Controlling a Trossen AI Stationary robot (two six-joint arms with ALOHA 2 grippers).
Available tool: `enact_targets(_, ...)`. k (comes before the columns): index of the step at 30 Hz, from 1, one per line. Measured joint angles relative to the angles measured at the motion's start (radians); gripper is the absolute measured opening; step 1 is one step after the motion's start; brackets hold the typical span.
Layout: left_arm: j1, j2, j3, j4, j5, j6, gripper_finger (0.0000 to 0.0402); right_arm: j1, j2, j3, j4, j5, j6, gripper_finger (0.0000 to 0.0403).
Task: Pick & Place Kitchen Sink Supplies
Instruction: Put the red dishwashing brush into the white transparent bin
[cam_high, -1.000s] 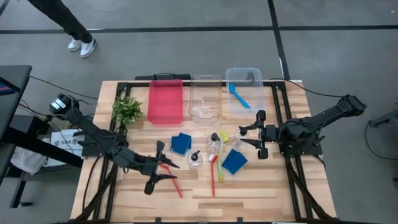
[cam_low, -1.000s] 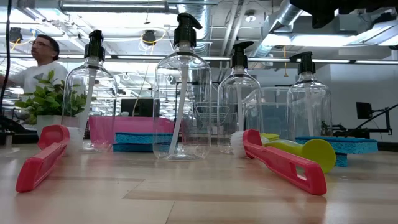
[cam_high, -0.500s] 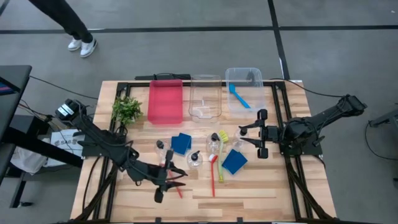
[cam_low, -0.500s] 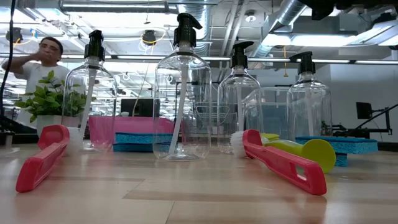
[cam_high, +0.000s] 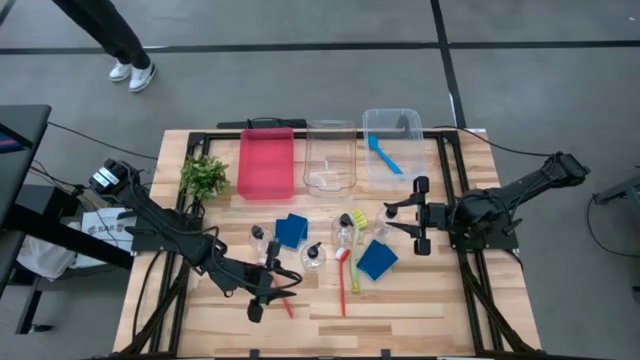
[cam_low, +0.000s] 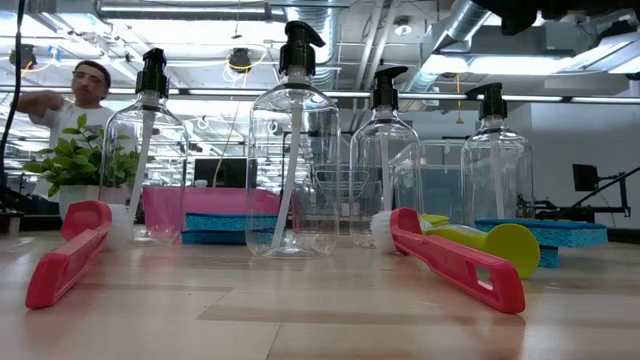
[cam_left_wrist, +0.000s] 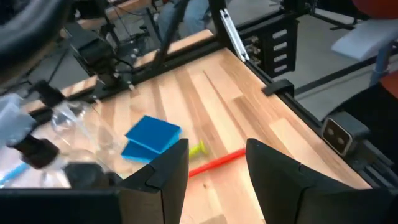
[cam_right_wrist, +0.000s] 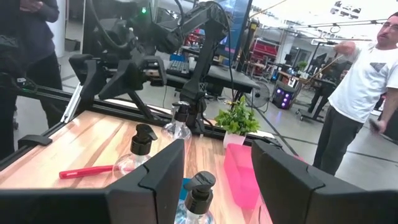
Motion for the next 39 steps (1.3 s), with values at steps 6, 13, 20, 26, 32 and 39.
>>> enact_targets(6,0.005,0.0,-0.044,0.005,0.0,-0.026,0.0163,-0.001,0.0,0.0,0.001,0.0,0.0,0.0182)
enact_targets(13,0.002,0.0,-0.1,0.012,0.029,-0.05,0.0163,-0.001,0.0,0.0,0.0,0.0,0.0,0.0182)
enact_targets(20,0.001,0.0,-0.18,0.013,0.048,-0.159,0.0163,-0.001,0.001,0.0,0.0,0.0,0.0,0.0182)
enact_targets(26,0.001,0.0,-0.21,0.018,0.049,-0.168,0.0163,-0.001,0.001,0.0,0.0,0.0,0.0,0.0182)
enact_targets(32,0.001,0.0,-0.212,0.025,0.105,-0.258,0.0163,-0.001,0.001,0.0,-0.001,0.0,0.0,0.0182)
enact_targets(39,-0.01,0.083,-0.212,0.029,0.108,-0.253,0.0163,-0.002,0.001,0.0,-0.001,0.0,0.0,0.0182)
